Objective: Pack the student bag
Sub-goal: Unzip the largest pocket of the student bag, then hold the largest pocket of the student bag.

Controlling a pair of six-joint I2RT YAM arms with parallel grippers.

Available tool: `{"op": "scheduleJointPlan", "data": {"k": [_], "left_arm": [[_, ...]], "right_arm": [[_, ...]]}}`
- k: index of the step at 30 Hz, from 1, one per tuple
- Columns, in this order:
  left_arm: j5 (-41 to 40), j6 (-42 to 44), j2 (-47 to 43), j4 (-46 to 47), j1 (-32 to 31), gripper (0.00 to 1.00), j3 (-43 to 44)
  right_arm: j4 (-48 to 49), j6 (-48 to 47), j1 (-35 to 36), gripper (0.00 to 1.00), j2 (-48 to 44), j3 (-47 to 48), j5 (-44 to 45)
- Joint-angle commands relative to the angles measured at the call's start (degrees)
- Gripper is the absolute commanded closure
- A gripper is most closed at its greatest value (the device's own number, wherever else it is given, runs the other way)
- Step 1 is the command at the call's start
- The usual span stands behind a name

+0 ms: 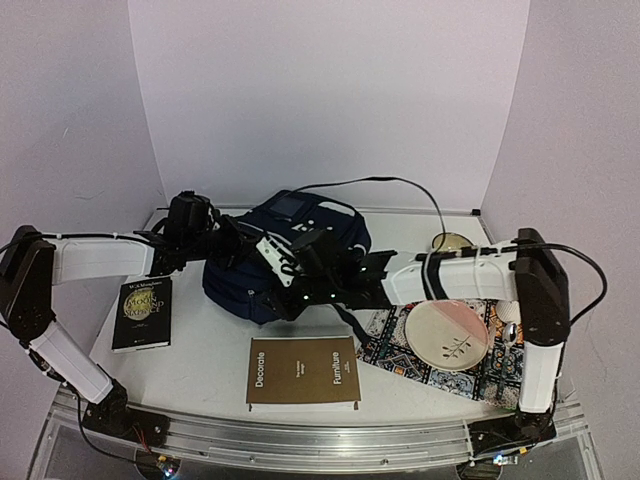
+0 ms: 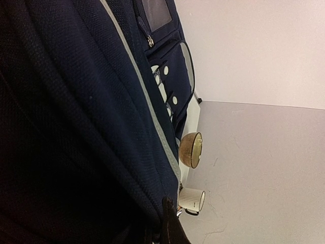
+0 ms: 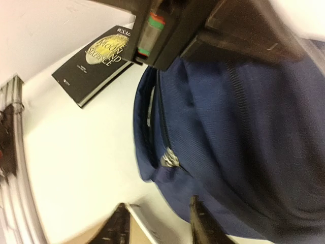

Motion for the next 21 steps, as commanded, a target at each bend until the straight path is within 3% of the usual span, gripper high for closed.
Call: {"op": "scheduleJointPlan", "data": {"k": [1, 7, 12, 18, 21], "left_arm": [[2.65, 2.61, -1.96, 7.86, -0.40, 1.00, 1.14], [5.85, 3.29, -0.80, 7.80, -0.40, 1.00, 2.30], [6.61, 3.47, -1.35, 7.81, -0.40, 1.00, 2.59], [6.84, 3.87, -2.35, 7.80, -0.40, 1.00, 2.75], [6.85, 4.48, -2.77, 7.80, -0.43, 1.00, 2.55]], "right_arm": [[1.82, -13.89, -0.92, 0.50, -9.26, -5.05, 6.14], [2.61, -29.33, -0.94, 0.38, -8.49, -7.79, 11.77], [3.38, -36.38, -0.94, 0.32, -3.39, -4.54, 13.14], [3.76, -39.61, -0.99, 0.32, 2.40, 0.89, 14.03], [3.84, -40.18, -1.17, 0.42, 3.91, 2.57, 15.34]]}}
